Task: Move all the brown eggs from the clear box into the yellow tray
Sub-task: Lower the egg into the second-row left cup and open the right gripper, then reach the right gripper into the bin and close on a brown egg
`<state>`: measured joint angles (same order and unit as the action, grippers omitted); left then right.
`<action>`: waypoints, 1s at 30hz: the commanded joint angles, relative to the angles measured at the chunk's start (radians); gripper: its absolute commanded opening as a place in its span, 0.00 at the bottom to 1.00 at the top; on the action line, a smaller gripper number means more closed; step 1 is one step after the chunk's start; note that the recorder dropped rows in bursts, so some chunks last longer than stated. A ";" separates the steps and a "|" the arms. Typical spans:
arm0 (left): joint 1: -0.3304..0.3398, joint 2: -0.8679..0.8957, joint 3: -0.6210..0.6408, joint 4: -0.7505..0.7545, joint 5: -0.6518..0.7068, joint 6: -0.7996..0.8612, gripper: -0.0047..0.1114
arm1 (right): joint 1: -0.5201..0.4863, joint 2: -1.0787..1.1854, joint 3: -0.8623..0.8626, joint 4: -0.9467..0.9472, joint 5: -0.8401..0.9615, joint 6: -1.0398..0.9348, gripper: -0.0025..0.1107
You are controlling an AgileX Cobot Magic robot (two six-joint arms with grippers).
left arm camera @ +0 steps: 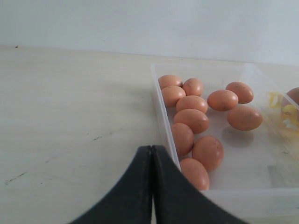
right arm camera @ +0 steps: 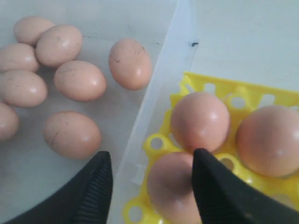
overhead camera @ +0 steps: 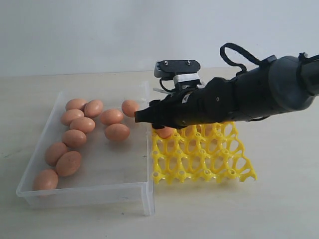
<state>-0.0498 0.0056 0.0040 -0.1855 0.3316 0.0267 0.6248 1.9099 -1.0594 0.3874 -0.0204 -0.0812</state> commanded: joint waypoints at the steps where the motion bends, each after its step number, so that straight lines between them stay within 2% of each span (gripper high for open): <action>1: 0.001 -0.006 -0.004 -0.002 -0.006 0.002 0.04 | 0.046 -0.038 -0.131 -0.047 0.262 -0.096 0.26; 3: 0.001 -0.006 -0.004 -0.002 -0.006 0.002 0.04 | 0.079 -0.034 -0.218 -0.047 0.426 -0.189 0.11; 5: 0.001 -0.006 -0.004 -0.002 -0.006 0.002 0.04 | 0.110 -0.018 -0.301 -0.047 0.553 -0.236 0.02; 12: 0.001 -0.006 -0.004 -0.002 -0.006 0.002 0.04 | 0.169 0.095 -0.563 -0.024 0.729 -0.246 0.03; 15: 0.001 -0.006 -0.004 -0.002 -0.006 0.002 0.04 | 0.171 0.180 -0.678 0.014 0.780 -0.208 0.10; 21: 0.001 -0.006 -0.004 -0.002 -0.006 0.002 0.04 | 0.171 0.360 -0.884 0.013 0.852 -0.164 0.38; 23: 0.001 -0.006 -0.004 -0.002 -0.006 0.002 0.04 | 0.171 0.409 -0.949 -0.022 0.885 -0.123 0.45; 26: 0.001 -0.006 -0.004 -0.002 -0.006 0.002 0.04 | 0.171 0.504 -1.108 -0.045 1.035 -0.119 0.46; 29: 0.001 -0.006 -0.004 -0.002 -0.006 0.002 0.04 | 0.171 0.548 -1.192 -0.076 1.057 -0.117 0.46; 30: 0.001 -0.006 -0.004 -0.002 -0.006 0.002 0.04 | 0.171 0.551 -1.192 -0.141 1.035 -0.117 0.46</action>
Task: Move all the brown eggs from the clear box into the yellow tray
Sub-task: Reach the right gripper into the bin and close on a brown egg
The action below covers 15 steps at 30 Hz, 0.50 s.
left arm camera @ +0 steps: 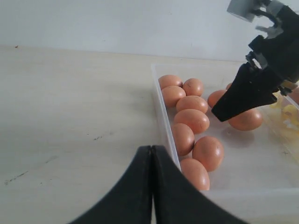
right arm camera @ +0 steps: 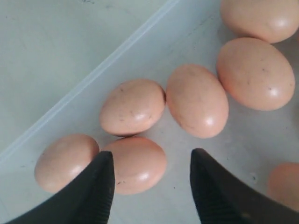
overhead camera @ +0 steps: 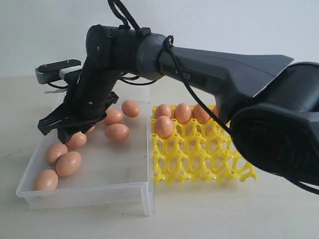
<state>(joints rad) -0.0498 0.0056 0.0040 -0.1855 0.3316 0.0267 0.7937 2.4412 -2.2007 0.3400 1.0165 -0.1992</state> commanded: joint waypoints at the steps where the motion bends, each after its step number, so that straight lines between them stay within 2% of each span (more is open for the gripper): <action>1: 0.001 -0.006 -0.004 -0.002 -0.006 0.002 0.04 | 0.000 0.019 -0.051 -0.142 -0.012 0.001 0.46; 5: 0.001 -0.006 -0.004 -0.002 -0.006 0.002 0.04 | -0.015 0.019 -0.051 -0.374 -0.032 0.047 0.46; 15: 0.001 -0.006 -0.004 -0.002 -0.006 0.002 0.04 | -0.043 0.064 -0.051 -0.333 -0.036 -0.069 0.45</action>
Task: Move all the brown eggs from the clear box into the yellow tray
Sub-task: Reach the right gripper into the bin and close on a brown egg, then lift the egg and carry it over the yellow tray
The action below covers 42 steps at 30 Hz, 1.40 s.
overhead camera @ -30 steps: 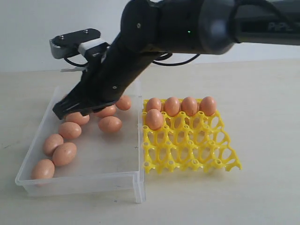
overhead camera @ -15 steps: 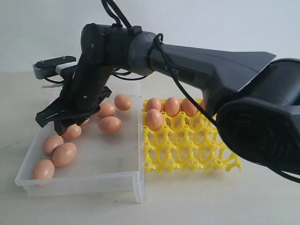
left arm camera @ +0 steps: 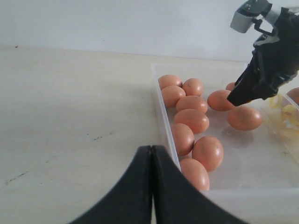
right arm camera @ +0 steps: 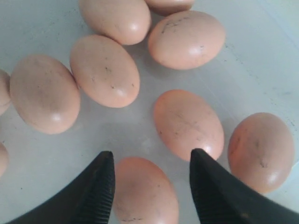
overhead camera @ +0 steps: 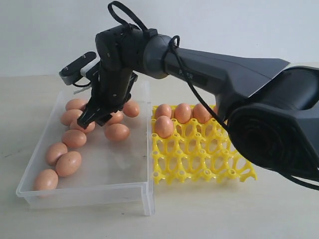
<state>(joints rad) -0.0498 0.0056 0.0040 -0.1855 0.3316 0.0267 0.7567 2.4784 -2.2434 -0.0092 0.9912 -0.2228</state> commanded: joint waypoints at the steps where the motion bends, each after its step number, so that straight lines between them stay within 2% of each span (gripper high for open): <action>1: 0.001 -0.006 -0.004 -0.002 -0.006 0.002 0.04 | -0.006 0.032 -0.008 0.023 -0.011 -0.047 0.45; 13: 0.001 -0.006 -0.004 -0.002 -0.006 0.002 0.04 | -0.006 0.090 -0.008 0.036 -0.002 -0.090 0.45; 18: 0.001 -0.006 -0.004 -0.002 -0.006 0.002 0.04 | -0.006 0.124 -0.008 0.104 0.033 -0.090 0.45; 20: 0.001 -0.006 -0.004 -0.002 -0.006 0.002 0.04 | -0.006 0.135 -0.006 0.114 0.049 -0.090 0.39; 22: 0.001 -0.006 -0.004 -0.002 -0.006 0.002 0.04 | -0.003 0.135 -0.006 0.120 0.058 -0.090 0.24; 24: 0.001 -0.006 -0.004 -0.002 -0.006 0.002 0.04 | -0.002 0.130 -0.006 0.128 0.064 -0.090 0.05; 25: 0.001 -0.006 -0.004 -0.002 -0.006 0.002 0.04 | -0.002 0.126 -0.006 0.130 0.068 -0.090 0.02; 34: 0.001 -0.006 -0.004 -0.002 -0.006 0.002 0.04 | -0.002 0.057 -0.006 0.134 0.089 -0.090 0.02; 42: 0.001 -0.006 -0.004 -0.002 -0.006 0.002 0.04 | -0.001 -0.135 -0.006 0.213 0.014 -0.080 0.02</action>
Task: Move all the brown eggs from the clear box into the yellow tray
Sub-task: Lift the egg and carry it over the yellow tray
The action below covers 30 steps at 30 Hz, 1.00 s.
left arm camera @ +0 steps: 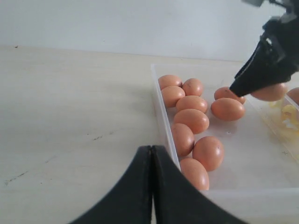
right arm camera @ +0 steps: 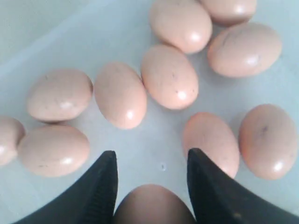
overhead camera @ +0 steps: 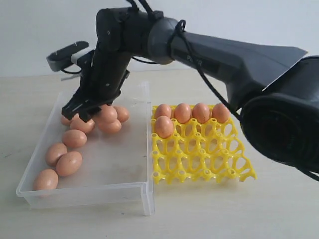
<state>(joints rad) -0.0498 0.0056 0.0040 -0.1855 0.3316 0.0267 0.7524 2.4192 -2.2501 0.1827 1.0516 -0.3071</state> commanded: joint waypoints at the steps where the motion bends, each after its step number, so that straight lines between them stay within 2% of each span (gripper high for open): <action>1: 0.001 -0.006 -0.004 -0.002 -0.006 0.002 0.04 | 0.003 -0.092 0.001 0.021 -0.053 0.004 0.02; 8: 0.001 -0.006 -0.004 -0.002 -0.006 0.002 0.04 | 0.001 -0.205 0.001 0.020 -0.062 0.004 0.02; 12: 0.001 -0.006 -0.004 -0.002 -0.006 0.002 0.04 | 0.001 -0.249 0.112 0.066 -0.163 0.000 0.02; 15: 0.001 -0.006 -0.004 -0.002 -0.006 0.002 0.04 | -0.004 -0.288 0.256 0.138 -0.289 -0.006 0.02; 22: 0.001 -0.006 -0.004 -0.002 -0.006 0.002 0.04 | -0.004 -0.409 0.553 0.155 -0.604 -0.004 0.02; 30: 0.001 -0.006 -0.004 -0.002 -0.006 0.002 0.04 | -0.059 -0.666 1.026 0.183 -1.052 -0.004 0.02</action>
<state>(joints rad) -0.0498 0.0056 0.0040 -0.1855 0.3316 0.0267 0.7227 1.8356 -1.3557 0.3417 0.1654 -0.3043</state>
